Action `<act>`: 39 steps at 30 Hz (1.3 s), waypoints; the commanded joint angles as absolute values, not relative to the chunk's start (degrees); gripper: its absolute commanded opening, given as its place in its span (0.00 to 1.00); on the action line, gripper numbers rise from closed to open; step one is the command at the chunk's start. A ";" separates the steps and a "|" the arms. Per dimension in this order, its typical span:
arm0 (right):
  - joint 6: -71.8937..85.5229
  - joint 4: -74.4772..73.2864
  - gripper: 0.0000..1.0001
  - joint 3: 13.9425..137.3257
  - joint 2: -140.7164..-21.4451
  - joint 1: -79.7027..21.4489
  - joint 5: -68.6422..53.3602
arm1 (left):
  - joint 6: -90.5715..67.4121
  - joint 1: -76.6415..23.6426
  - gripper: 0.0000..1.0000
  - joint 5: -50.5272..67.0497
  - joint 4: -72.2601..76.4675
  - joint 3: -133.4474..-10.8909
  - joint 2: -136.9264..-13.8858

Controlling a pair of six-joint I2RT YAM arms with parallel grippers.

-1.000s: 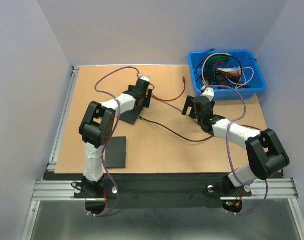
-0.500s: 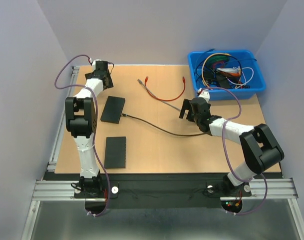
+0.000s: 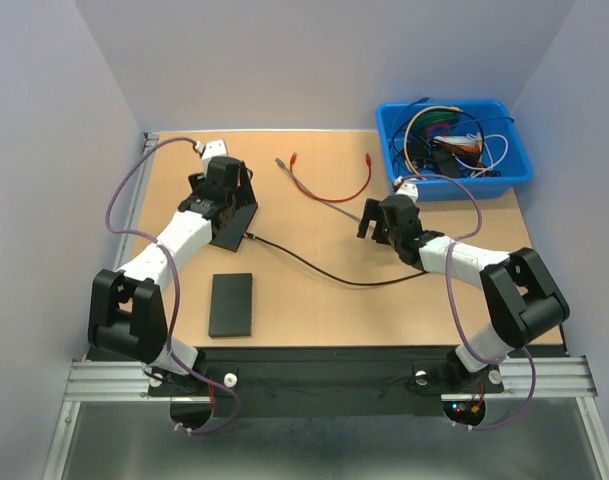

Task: Insert the plug into the switch port

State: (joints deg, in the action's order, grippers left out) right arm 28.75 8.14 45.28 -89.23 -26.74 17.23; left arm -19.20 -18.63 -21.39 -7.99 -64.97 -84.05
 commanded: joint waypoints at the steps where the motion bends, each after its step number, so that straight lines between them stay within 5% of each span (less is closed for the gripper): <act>1: 27.34 10.81 0.96 48.25 -86.40 -27.25 9.96 | -23.64 -18.81 0.89 -20.13 -8.35 -57.93 -82.62; 8: 27.25 9.06 1.00 48.08 -80.25 -27.25 2.28 | -21.72 -21.61 0.88 -13.89 -1.95 -49.14 -80.32; 14: 27.60 5.28 1.00 46.06 -76.03 -27.25 3.33 | -19.95 -25.48 0.87 -14.50 -2.62 -55.17 -88.83; 20: 34.97 -5.45 1.00 41.69 -65.15 -27.16 29.22 | -21.70 -29.61 0.86 -13.45 -2.20 -56.69 -91.06; 23: 40.94 -9.74 1.00 38.94 -58.12 -26.46 32.95 | -22.06 -31.55 0.85 -13.01 -1.93 -56.17 -90.62; 31: 56.50 -17.23 1.00 29.55 -51.95 -19.09 28.40 | -22.50 -33.57 0.86 -12.22 -1.84 -52.39 -85.44; 39: 55.99 -14.69 1.00 27.43 -60.55 -6.95 19.26 | -21.45 -33.75 0.85 -11.33 -0.35 -47.02 -78.49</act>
